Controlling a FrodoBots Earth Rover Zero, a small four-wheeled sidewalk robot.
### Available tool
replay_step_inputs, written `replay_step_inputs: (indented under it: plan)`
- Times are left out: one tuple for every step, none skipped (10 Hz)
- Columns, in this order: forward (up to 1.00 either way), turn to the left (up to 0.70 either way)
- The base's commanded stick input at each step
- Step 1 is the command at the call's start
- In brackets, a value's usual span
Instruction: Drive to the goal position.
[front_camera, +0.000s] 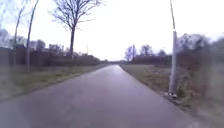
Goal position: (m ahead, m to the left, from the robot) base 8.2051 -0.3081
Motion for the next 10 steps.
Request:
replay_step_inputs:
  plan:
    - [1.0,0.0]
    - [1.0,0.0]
    - [1.0,0.0]
    - [1.0,0.0]
    - [1.0,-0.01]
    - [1.0,-0.21]
    - [1.0,-0.39]
    - [1.0,-0.24]
    - [1.0,0.0]
    - [1.0,0.0]
